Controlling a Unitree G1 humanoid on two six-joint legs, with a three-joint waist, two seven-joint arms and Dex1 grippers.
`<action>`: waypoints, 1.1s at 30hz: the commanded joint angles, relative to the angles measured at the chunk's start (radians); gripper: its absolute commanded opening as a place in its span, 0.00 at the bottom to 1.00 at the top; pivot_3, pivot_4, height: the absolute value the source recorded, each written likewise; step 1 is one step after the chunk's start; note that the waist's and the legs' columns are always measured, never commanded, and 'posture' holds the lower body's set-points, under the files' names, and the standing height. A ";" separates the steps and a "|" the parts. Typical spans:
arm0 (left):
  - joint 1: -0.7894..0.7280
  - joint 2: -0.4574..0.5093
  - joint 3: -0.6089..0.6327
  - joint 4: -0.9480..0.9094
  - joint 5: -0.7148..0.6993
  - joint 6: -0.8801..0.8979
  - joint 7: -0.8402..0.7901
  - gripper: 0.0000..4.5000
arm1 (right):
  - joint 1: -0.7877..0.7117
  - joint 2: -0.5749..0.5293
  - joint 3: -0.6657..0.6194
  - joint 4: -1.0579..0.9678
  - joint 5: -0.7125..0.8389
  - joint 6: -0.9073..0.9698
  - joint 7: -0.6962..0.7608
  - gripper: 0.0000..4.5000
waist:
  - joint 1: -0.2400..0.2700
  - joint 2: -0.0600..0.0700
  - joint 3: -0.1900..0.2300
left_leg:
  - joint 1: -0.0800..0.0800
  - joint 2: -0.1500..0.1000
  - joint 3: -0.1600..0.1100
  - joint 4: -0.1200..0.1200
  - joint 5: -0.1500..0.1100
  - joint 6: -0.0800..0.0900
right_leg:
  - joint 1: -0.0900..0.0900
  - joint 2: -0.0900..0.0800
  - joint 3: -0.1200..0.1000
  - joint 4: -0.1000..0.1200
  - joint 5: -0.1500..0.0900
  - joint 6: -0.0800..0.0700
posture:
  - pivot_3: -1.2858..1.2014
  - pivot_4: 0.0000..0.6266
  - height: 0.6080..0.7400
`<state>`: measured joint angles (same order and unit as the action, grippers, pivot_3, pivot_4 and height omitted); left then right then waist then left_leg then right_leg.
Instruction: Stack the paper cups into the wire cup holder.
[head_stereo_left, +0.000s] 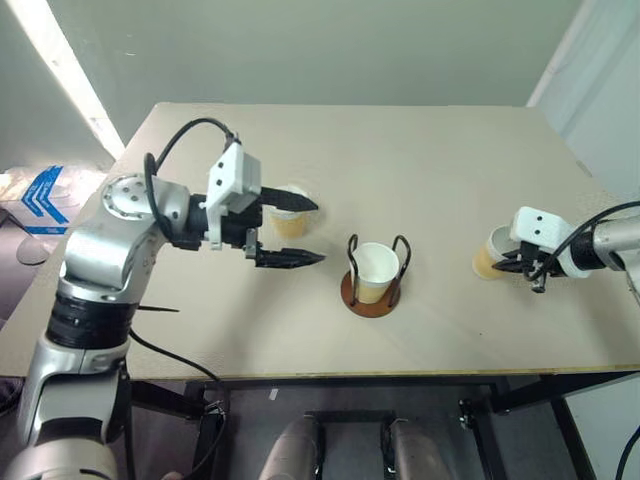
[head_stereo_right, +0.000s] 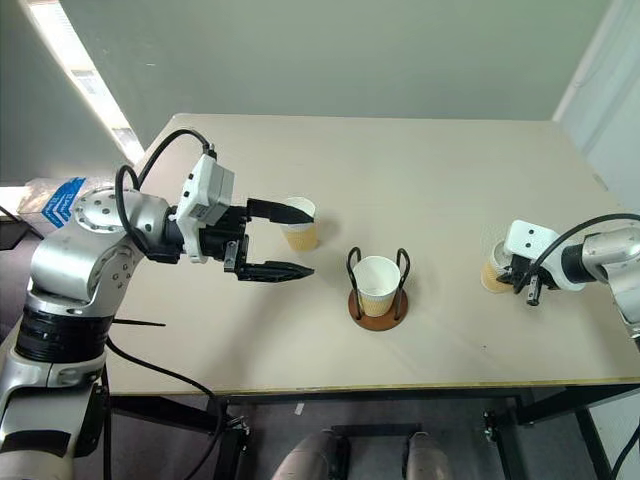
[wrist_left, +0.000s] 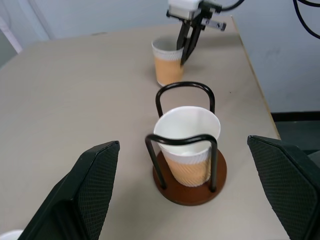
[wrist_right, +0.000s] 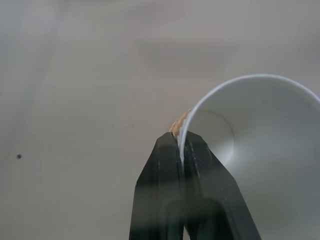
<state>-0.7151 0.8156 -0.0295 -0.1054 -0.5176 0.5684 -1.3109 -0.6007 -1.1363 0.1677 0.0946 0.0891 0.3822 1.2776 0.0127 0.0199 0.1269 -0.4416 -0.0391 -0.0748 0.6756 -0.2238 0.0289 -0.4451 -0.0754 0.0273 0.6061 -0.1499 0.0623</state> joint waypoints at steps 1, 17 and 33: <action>0.016 0.033 0.072 -0.008 -0.052 0.002 -0.032 1.00 | -0.055 -0.064 -0.113 -0.162 0.098 0.093 0.062 0.01 | 0.000 0.000 0.000 | 0.000 0.000 0.000 -0.001 0.001 -0.001 | -0.001 0.000 -0.001 0.000 -0.001 -0.001 | 0.52 0.24 1.00; 0.030 0.033 0.033 0.005 -0.020 -0.038 -0.032 1.00 | -0.434 0.101 0.077 -0.516 0.227 0.296 0.125 0.01 | -0.005 -0.002 -0.001 | 0.001 0.000 -0.002 -0.008 0.003 -0.008 | -0.003 0.000 -0.002 0.003 -0.010 -0.005 | 0.52 0.24 1.00; 0.017 0.027 0.019 0.003 -0.001 -0.044 -0.027 1.00 | -0.396 0.176 0.175 -0.551 0.189 0.274 0.127 0.01 | -0.006 -0.002 -0.001 | 0.002 0.000 -0.002 -0.008 0.003 -0.009 | -0.003 0.000 -0.002 0.004 -0.010 -0.005 | 0.52 0.24 1.00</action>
<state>-0.6720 0.8424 -0.0169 -0.0861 -0.5188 0.5402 -1.3427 -0.9928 -0.9607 0.3456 -0.4348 0.2875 0.6683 1.4036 0.0068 0.0181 0.1264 -0.4398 -0.0386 -0.0772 0.6673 -0.2212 0.0201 -0.4482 -0.0749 0.0256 0.6103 -0.1599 0.0569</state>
